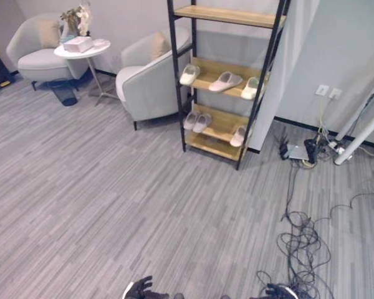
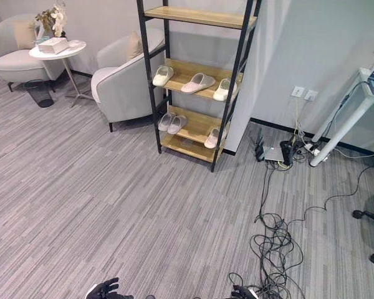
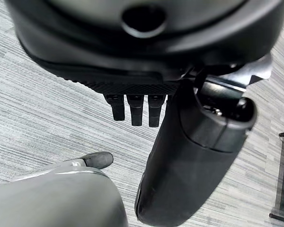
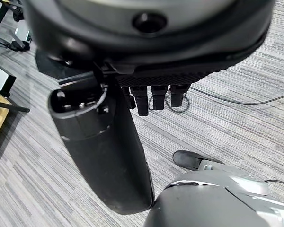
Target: Arrange the slippers neatly on the shoe rack.
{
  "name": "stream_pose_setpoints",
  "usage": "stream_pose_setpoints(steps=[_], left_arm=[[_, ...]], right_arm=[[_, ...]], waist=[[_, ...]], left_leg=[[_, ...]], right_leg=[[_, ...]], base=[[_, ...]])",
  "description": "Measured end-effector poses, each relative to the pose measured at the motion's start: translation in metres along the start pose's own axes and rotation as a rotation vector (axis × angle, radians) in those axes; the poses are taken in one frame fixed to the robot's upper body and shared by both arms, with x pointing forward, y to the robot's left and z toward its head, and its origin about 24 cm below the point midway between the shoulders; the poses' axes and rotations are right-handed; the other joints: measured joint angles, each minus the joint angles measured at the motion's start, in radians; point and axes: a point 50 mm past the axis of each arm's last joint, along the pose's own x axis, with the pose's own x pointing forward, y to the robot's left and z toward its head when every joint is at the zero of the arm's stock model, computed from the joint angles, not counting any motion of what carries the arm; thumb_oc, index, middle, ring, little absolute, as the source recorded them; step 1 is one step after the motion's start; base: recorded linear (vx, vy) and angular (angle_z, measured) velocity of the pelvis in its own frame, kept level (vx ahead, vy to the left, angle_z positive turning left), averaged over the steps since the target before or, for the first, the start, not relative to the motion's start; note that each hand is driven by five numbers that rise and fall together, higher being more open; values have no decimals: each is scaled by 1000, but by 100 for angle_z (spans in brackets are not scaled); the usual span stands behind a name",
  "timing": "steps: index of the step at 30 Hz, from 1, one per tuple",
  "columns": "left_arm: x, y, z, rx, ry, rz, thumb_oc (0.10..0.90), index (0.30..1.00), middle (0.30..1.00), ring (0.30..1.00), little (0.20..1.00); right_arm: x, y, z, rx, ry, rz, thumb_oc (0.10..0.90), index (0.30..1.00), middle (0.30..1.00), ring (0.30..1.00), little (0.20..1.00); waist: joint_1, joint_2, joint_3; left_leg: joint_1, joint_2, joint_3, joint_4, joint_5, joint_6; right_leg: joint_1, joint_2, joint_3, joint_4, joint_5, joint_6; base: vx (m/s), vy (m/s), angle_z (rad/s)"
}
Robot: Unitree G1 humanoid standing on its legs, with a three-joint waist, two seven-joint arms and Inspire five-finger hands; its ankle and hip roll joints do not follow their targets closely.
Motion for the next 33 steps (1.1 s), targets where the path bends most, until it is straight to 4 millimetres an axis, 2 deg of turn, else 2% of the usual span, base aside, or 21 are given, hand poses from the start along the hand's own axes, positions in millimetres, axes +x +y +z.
stream_pose_setpoints(steps=[15, 16, 17, 19, 21, 23, 24, 25, 29, 32, 33], left_arm=[[0, -1, 1, 0, -2, 17, 800, 900, 900, 900, 900], [1, -2, 2, -5, -4, 18, 800, 900, 900, 900, 900], [1, 1, 4, -4, -11, 24, 800, 900, 900, 900, 900], [3, 0, 10, 1, -23, 23, 800, 900, 900, 900, 900], [4, 1, 14, -4, -32, 25, 800, 900, 900, 900, 900], [5, 6, 21, -18, -45, 38, 800, 900, 900, 900, 900], [6, 5, 22, -39, -47, 43, 800, 900, 900, 900, 900], [6, 5, 24, -38, -50, 44, 800, 900, 900, 900, 900], [9, 6, 34, -35, -61, 57, 800, 900, 900, 900, 900], [9, 7, 36, -54, -67, 63, 800, 900, 900, 900, 900], [9, 5, 32, -80, -54, 68, 800, 900, 900, 900, 900]], right_arm=[[0, -1, -2, -1, 5, -22, 800, 900, 900, 900, 900], [0, 0, -1, 0, 4, -25, 800, 900, 900, 900, 900], [0, 2, 1, 2, 2, -24, 800, 900, 900, 900, 900], [2, 0, 6, 2, -11, -30, 800, 900, 900, 900, 900], [2, -2, 7, -1, -13, -37, 800, 900, 900, 900, 900], [2, -3, 7, -3, -13, -42, 800, 900, 900, 900, 900], [2, -5, 8, -4, -14, -51, 800, 900, 900, 900, 900], [2, -5, 7, -4, -8, -54, 800, 900, 900, 900, 900], [2, -10, 3, -7, 18, -72, 800, 900, 900, 900, 900], [2, -10, 4, -4, 22, -75, 800, 900, 900, 900, 900], [3, -12, 6, -5, 17, -78, 800, 900, 900, 900, 900]], waist=[[-1, 5, 3], [0, 6, 6], [4, -1, 12], [3, -4, 40], [7, -17, 63], [14, -30, 83], [25, -28, 87], [25, -27, 88], [50, -40, 112], [65, -33, 121], [74, -11, 113]], left_leg=[[12, 13, 16, 9, 1, -10], [-5, 17, 17, 38, -8, -21], [-42, 24, 19, 99, -31, -50], [-65, 35, 20, 153, -32, -58], [-91, 41, 35, 204, -16, -97], [-140, 41, 42, 307, -18, -108], [-168, 44, 31, 342, -19, -110], [-169, 46, 20, 343, -19, -110], [-191, 80, 49, 150, 6, -128], [-192, 97, 57, 121, 27, -129], [-161, 95, 54, 109, 13, -128]], right_leg=[[5, 13, 15, -4, -3, 2], [-3, 14, 12, 7, -8, 1], [-19, 10, 1, 21, -18, -10], [-22, 13, -7, 31, -25, -24], [-20, 10, -13, 31, -31, -46], [-18, -9, -19, 28, -25, -66], [-7, -12, -22, 19, -22, -70], [-5, -14, -23, 15, -21, -72], [-5, -21, -24, -4, -22, -72], [-11, -21, -8, -5, -29, -57], [-21, -20, 17, 1, -35, -41]], base=[[22, -69, -3], [-40, -168, -5], [-3, -67, -1], [37, -72, 7], [99, -57, 10], [129, -34, -10], [156, -1, -14], [190, 24, 5], [228, 78, 14], [226, 125, -22], [249, 165, -66]])
